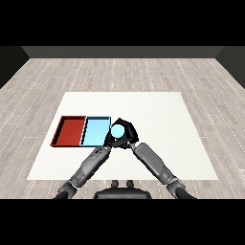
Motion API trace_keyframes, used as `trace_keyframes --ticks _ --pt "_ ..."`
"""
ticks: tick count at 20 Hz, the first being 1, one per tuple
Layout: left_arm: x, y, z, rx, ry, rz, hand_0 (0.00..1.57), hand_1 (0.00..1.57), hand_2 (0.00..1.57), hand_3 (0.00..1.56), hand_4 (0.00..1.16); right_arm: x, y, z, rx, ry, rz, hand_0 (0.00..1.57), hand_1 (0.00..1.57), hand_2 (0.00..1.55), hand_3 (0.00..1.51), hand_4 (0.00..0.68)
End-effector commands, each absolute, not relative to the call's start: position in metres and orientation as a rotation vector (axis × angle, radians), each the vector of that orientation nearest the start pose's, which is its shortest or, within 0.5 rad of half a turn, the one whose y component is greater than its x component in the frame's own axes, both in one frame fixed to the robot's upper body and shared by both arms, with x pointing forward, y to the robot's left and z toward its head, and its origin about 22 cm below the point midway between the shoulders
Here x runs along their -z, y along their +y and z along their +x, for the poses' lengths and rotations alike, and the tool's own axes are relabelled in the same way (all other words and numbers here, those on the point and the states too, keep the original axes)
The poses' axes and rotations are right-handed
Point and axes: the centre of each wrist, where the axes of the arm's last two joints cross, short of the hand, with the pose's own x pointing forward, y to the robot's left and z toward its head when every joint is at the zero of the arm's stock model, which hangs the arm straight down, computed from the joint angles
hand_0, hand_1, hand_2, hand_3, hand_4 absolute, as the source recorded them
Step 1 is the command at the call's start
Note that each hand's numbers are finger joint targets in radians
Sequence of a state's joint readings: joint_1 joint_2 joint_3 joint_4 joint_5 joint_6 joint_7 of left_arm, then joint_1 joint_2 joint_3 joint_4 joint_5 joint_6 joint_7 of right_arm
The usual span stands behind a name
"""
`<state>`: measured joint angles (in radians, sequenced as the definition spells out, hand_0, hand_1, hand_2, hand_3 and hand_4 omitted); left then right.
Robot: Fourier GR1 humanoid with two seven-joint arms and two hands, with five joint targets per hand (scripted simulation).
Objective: Pick the blue can and put it in the blue box
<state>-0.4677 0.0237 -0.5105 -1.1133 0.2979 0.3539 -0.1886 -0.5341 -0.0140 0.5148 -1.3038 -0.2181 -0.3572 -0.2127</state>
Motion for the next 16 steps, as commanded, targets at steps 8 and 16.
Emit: trace_keyframes --ticks 8,16 --pt "0.008 0.057 0.305 0.180 -1.650 -0.118 1.11 1.11 1.10 0.84 0.69 -0.065 -0.049 0.302 -0.252 -1.906 0.399 1.47 1.47 1.46 1.40 0.572" --pt "0.001 0.048 0.312 0.163 -1.646 -0.112 0.83 0.83 0.86 0.57 0.64 -0.054 -0.050 0.291 -0.253 -1.909 0.372 1.47 1.47 1.45 1.40 0.576"
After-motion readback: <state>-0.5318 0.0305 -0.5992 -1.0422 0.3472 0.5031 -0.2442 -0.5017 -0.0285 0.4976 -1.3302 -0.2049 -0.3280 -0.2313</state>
